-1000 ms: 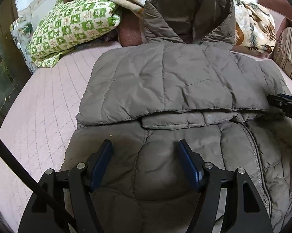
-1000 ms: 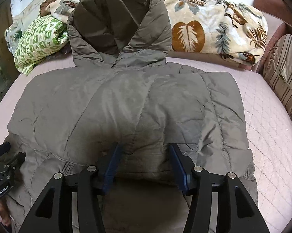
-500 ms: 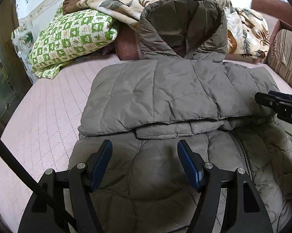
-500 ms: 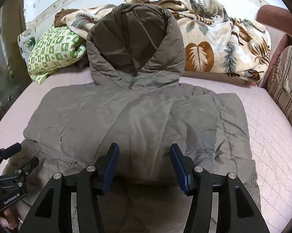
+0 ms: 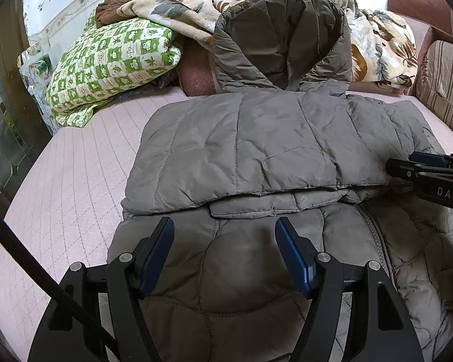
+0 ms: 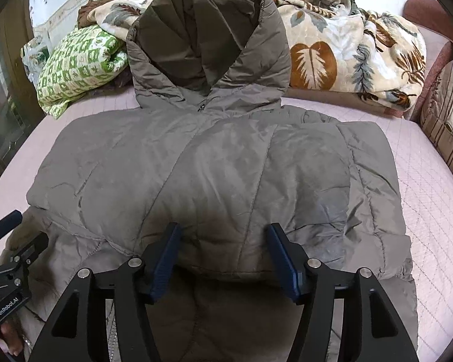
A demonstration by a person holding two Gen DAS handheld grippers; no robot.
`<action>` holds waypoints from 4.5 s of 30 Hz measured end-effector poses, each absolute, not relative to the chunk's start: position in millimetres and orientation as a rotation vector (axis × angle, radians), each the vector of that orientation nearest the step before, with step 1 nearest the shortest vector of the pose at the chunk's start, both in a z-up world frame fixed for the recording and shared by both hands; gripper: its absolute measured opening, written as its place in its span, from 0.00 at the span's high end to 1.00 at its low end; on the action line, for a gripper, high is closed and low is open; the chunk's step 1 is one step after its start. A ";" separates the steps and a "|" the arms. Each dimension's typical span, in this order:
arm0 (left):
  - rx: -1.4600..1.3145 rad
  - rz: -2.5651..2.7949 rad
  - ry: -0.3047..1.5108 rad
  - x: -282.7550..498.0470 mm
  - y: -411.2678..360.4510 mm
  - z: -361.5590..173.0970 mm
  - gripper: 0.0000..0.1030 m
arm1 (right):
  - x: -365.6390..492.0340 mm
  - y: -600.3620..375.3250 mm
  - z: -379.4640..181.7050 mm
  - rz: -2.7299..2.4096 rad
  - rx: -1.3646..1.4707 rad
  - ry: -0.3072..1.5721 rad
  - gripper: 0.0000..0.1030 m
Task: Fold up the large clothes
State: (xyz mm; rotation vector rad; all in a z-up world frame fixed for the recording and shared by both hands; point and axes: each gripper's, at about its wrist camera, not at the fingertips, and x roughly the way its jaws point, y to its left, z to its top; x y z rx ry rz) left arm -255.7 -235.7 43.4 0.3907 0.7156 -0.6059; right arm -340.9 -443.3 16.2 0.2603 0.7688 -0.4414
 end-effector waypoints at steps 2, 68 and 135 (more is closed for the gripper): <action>0.390 -0.609 0.716 -255.5 -235.4 43.5 0.33 | -340.2 -442.5 15.4 -0.446 0.255 0.773 0.37; 0.139 -0.606 0.667 -219.8 -201.8 88.9 0.31 | -314.7 -474.9 182.6 -0.402 0.911 0.421 0.84; 0.261 -0.690 0.824 -148.4 -326.5 31.2 0.26 | -274.8 -489.4 9.6 -0.392 0.408 0.803 0.56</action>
